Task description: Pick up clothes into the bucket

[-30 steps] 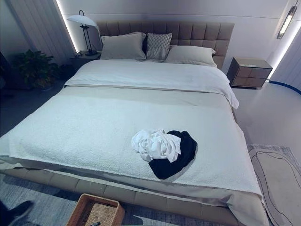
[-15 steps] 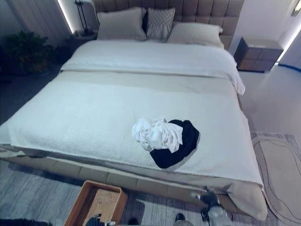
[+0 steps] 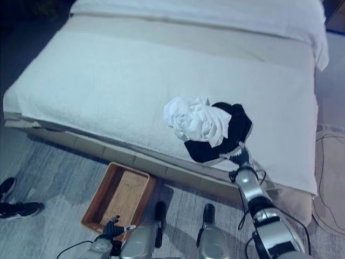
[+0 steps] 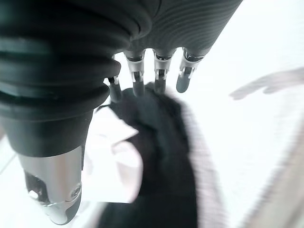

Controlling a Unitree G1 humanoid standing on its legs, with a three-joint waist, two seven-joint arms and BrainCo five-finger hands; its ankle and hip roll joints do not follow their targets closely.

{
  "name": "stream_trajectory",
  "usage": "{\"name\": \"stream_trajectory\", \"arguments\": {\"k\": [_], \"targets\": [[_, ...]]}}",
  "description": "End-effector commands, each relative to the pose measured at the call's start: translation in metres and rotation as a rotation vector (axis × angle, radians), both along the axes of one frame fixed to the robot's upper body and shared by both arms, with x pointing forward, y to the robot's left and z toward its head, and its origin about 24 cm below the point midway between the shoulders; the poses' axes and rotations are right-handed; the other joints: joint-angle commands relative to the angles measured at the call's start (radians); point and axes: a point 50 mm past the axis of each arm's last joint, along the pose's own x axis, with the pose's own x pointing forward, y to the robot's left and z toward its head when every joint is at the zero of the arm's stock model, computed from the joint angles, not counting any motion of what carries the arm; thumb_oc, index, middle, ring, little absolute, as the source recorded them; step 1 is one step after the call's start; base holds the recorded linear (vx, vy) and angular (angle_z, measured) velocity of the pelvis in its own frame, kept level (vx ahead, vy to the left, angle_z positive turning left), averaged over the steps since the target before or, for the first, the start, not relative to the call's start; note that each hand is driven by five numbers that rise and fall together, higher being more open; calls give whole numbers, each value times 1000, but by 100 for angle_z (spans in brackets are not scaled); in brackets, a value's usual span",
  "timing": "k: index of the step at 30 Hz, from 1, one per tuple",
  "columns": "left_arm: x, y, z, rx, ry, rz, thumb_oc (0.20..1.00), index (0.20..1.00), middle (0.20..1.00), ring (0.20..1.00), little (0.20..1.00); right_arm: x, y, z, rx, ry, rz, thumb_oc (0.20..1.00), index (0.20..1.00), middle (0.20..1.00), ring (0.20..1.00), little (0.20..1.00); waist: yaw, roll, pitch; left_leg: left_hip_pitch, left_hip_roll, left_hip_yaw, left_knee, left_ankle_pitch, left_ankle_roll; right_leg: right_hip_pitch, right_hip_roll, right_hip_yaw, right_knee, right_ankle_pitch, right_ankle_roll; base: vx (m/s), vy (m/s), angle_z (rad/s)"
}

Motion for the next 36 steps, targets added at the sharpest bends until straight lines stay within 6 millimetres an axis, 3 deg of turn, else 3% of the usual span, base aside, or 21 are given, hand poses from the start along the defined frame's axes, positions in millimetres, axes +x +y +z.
{"name": "stream_trajectory", "arguments": {"k": [1, 6, 10, 20, 21, 23, 24, 33, 36], "targets": [[-1, -15, -2, -15, -9, -18, 1000, 1000, 1000, 1000, 1000, 13, 1, 38, -113, -166, 12, 1000, 1000, 1000, 1000, 1000, 14, -36, -6, -53, -57, -28, 95, -53, 35, -10, -44, 10, 151, -91, 18, -42, 35, 19], [16, -22, 6, -18, -74, -40, 1000, 1000, 1000, 1000, 1000, 34, -4, 89, -332, -254, -2, 1000, 1000, 1000, 1000, 1000, 38, -31, 47, -113, -75, -62, 142, -58, 36, -51, -76, -15, 212, -106, 16, -41, 8, 31], [31, -27, 13, -17, -121, -68, 1000, 1000, 1000, 1000, 1000, 45, -16, 111, -539, -190, -14, 1000, 1000, 1000, 1000, 1000, 56, -31, 74, -148, -86, -90, 155, -49, 33, -70, -93, -40, 230, -109, 14, -30, -18, 29], [65, -43, 32, -52, -223, -128, 1000, 1000, 1000, 1000, 1000, 49, -38, 117, -640, -36, -82, 1000, 1000, 1000, 1000, 1000, 88, -10, 113, -218, -116, -152, 175, -32, 34, -112, -131, -91, 292, -129, 6, -13, -29, 27], [69, -46, 35, -58, -234, -135, 1000, 1000, 1000, 1000, 1000, 48, -41, 118, -632, -28, -99, 523, 523, 523, 523, 523, 92, -5, 113, -228, -123, -161, 174, -29, 35, -122, -139, -99, 302, -132, 4, 6, -28, 31], [73, -50, 37, -65, -245, -145, 1000, 1000, 1000, 1000, 1000, 47, -44, 119, -627, -22, -114, 278, 278, 278, 278, 278, 95, -1, 113, -234, -127, -172, 171, -24, 35, -124, -145, -109, 304, -133, 4, 11, -22, 24], [74, -51, 38, -67, -247, -145, 1000, 1000, 1000, 1000, 1000, 48, -44, 121, -626, -28, -114, 222, 222, 222, 222, 222, 94, 0, 113, -236, -128, -174, 171, -23, 35, -125, -147, -110, 306, -133, 4, 13, -10, 11], [66, -40, 32, -39, -210, -114, 1000, 1000, 1000, 1000, 1000, 55, -25, 138, -530, -159, -80, 200, 200, 200, 200, 200, 66, -35, 95, -182, -105, -138, 159, -37, 34, -95, -131, -76, 259, -116, 11, 17, 19, 1], [61, -30, 30, -27, -204, -81, 1000, 1000, 1000, 1000, 1000, 57, -12, 156, -499, -265, -34, 200, 200, 200, 200, 200, 48, -58, 68, -152, -81, -98, 143, -45, 30, -83, -108, -39, 218, -99, 17, 25, 64, -37]]}}
